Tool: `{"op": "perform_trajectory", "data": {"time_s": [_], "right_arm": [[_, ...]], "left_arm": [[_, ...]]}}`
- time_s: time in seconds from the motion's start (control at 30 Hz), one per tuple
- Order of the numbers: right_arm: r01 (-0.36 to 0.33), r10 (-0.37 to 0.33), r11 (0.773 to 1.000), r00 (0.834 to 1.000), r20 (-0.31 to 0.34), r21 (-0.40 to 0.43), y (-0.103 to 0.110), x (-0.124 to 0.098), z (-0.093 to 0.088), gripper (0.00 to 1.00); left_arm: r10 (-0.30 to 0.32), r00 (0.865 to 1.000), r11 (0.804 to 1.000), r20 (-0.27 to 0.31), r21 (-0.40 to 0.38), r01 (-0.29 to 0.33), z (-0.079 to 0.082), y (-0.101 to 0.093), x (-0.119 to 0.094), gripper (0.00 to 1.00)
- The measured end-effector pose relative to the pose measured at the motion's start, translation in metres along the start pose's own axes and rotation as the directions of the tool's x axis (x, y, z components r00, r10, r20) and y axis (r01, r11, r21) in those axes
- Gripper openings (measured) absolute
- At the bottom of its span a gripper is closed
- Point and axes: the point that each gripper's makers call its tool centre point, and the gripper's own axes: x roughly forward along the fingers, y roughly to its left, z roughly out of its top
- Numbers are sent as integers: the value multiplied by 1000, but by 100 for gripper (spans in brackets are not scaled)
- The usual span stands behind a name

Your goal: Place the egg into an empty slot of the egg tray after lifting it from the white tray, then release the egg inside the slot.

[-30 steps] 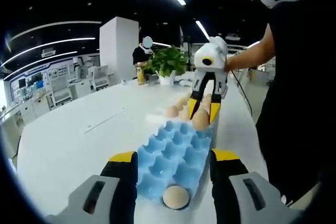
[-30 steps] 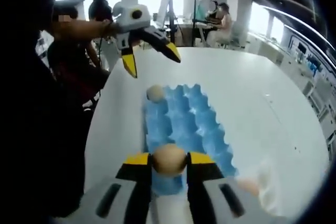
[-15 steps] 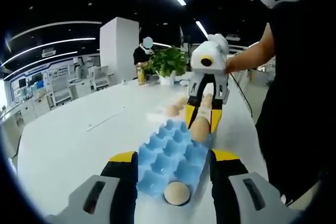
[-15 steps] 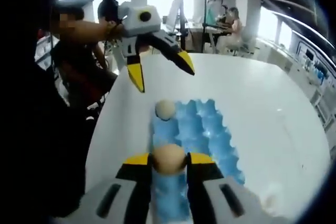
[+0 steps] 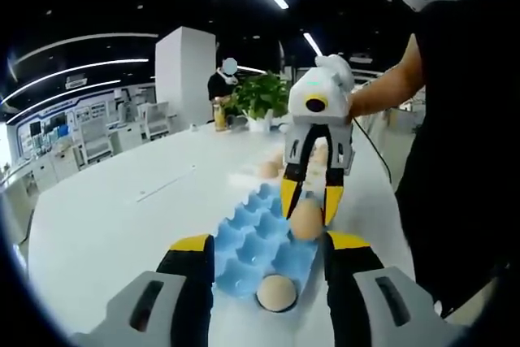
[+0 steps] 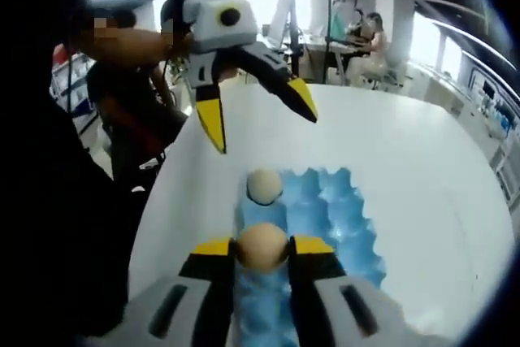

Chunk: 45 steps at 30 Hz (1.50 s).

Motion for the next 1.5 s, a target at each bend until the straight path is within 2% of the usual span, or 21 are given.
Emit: {"op": "perform_trajectory", "data": {"time_s": [0.17,0.33,0.4,0.5,0.57,0.6,0.67,0.83,1.03,1.5], "right_arm": [[-30,31,999,999,21,-32,9,16,21,25],[-85,89,994,995,48,-73,25,45,52,25],[-92,96,993,994,48,-78,26,49,54,25],[-126,130,988,991,44,-92,33,69,64,25],[-127,132,987,990,43,-100,33,73,66,25],[-139,145,985,988,49,-102,34,84,72,25],[-147,153,984,987,50,-105,34,89,76,25],[-165,171,979,984,43,-116,37,102,79,25],[-175,177,973,984,1,-149,39,118,74,25],[-177,177,971,984,-14,-159,38,123,71,25]], "left_arm": [[-2,1000,1000,2,1,2,-2,0,-3,54],[-1,1000,1000,3,0,1,-5,2,-9,54],[1,1000,1000,4,0,-1,-5,2,-11,54],[1,1000,1000,4,-1,-1,-8,4,-16,54],[6,1000,1000,6,-1,-6,-9,6,-18,55],[8,1000,1000,6,-1,-8,-10,7,-19,55],[9,1000,1000,5,-3,-9,-11,8,-20,55],[11,1000,1000,1,-5,-11,-12,8,-22,55],[13,1000,1000,-1,-7,-13,-12,6,-23,55],[19,1000,1000,-7,-8,-19,-14,5,-27,55]]}}
